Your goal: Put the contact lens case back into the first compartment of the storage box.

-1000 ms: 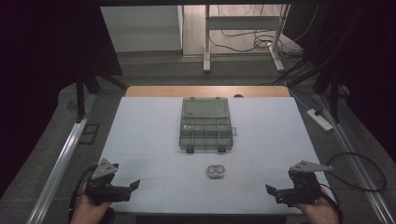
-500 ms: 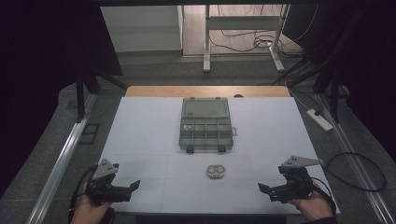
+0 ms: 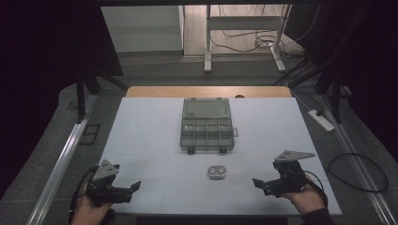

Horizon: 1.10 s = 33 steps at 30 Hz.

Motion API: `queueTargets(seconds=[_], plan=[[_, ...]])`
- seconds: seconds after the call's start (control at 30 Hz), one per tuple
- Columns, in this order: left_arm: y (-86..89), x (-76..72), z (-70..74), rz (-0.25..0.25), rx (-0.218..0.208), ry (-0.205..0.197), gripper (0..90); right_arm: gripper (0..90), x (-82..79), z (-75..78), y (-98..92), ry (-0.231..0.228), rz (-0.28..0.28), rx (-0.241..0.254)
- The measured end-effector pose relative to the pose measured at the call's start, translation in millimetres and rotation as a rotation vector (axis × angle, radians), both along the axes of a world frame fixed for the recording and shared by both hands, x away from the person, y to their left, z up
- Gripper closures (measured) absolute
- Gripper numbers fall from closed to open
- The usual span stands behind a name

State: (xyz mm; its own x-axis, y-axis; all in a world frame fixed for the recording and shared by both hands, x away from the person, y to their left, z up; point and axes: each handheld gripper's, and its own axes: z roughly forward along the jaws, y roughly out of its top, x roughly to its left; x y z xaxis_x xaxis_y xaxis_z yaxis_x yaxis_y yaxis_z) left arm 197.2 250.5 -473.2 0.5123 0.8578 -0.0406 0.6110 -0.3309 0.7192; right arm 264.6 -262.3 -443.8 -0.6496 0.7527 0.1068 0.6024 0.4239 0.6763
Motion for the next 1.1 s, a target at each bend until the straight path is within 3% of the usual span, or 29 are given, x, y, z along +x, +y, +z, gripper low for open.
queueTargets(seconds=[0.27, 1.1], plan=[[-0.5, 0.1, 0.0, -0.002, 0.007, 0.0, 3.1, 0.0, 8.7, -0.1, 12.8, 0.036, 0.068, 0.007], [-0.5, 0.1, -0.2, -0.003, 0.008, 0.002, 3.1, 0.0, 34.3, -9.1, 44.7, 0.043, 0.121, -0.03]])
